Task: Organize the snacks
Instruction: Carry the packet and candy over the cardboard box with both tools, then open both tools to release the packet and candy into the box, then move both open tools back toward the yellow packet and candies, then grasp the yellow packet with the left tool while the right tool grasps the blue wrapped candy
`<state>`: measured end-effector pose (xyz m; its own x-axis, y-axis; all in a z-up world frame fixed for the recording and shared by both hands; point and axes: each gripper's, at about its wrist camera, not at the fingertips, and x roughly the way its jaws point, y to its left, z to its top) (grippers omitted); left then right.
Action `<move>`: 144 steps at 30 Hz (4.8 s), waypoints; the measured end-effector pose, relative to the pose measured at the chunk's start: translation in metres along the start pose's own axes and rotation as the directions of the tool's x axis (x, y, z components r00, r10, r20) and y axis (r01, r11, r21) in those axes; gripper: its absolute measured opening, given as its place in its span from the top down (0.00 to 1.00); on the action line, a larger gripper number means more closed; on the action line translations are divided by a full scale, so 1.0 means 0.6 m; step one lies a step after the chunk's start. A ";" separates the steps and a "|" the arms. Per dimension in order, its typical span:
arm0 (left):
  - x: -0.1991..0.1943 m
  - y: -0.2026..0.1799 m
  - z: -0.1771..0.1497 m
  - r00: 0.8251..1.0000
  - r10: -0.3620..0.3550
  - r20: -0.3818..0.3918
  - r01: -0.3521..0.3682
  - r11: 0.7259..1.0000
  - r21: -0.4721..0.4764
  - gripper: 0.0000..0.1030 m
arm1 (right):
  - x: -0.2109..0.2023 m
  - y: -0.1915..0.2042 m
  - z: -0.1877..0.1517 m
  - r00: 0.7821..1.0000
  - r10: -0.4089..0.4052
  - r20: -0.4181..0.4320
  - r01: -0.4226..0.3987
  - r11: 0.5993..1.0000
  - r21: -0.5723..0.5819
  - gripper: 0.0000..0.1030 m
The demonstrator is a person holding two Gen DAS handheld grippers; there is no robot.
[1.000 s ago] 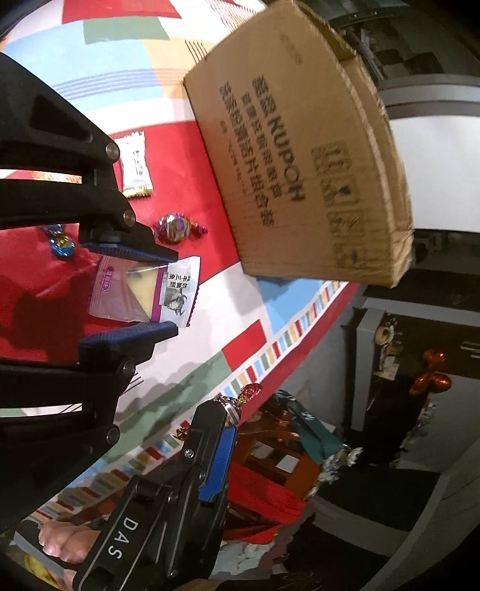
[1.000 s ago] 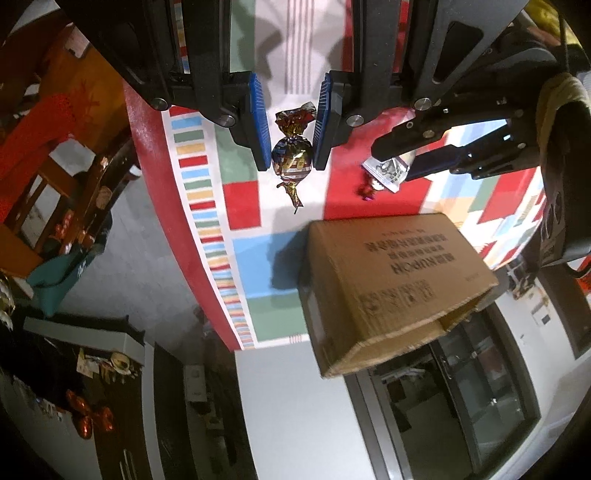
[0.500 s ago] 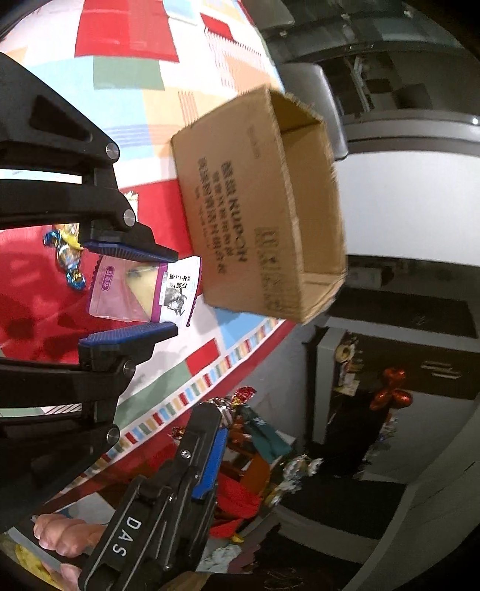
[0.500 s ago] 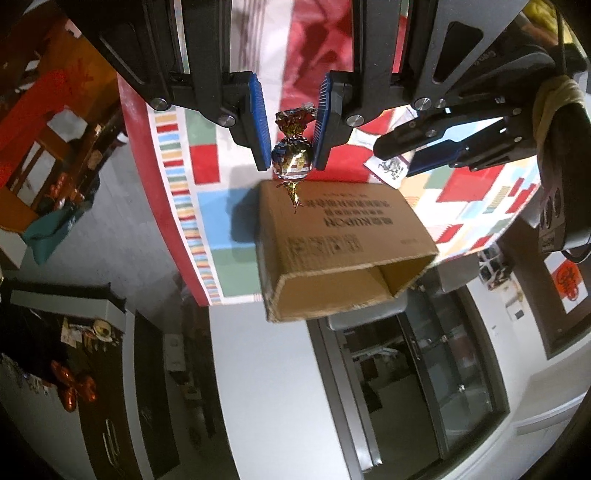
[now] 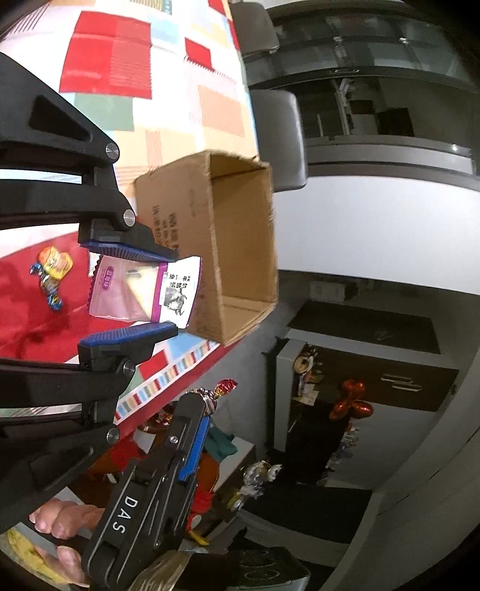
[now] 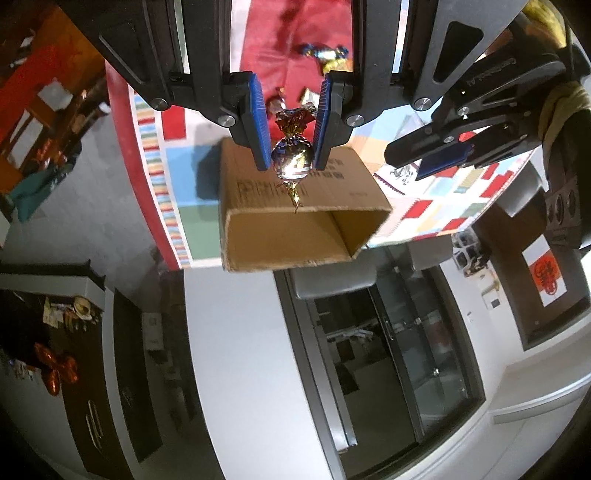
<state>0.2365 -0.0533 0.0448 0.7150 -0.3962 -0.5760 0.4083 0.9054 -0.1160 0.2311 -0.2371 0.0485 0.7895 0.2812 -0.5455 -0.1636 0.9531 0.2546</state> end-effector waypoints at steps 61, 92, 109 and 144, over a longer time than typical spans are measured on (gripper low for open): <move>0.017 0.055 0.024 0.972 0.229 0.047 -0.229 0.973 -0.001 0.32 | 0.094 0.035 0.026 0.997 0.027 -0.073 -0.035 0.992 -0.119 0.51; 0.063 0.054 -0.201 0.970 0.103 -0.222 -0.090 0.994 0.067 0.34 | 0.145 0.078 -0.187 0.917 0.052 -0.396 -0.195 0.923 -0.331 0.51; 0.159 0.072 -0.216 0.942 -0.039 -0.334 0.064 0.996 0.064 0.47 | 0.223 0.078 -0.231 0.858 0.088 -0.506 -0.294 0.892 -0.344 0.57; 0.143 0.036 -0.206 0.937 0.070 -0.342 -0.069 0.998 0.014 0.77 | 0.190 0.036 -0.203 0.916 0.036 -0.398 -0.138 0.963 -0.230 0.73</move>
<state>0.2366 -0.0491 -0.1072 0.5046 -0.2561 -0.8245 0.3658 0.9284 -0.0644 0.2455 -0.1708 -0.1058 0.4820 0.3369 -0.8088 -0.4030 0.9049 0.1367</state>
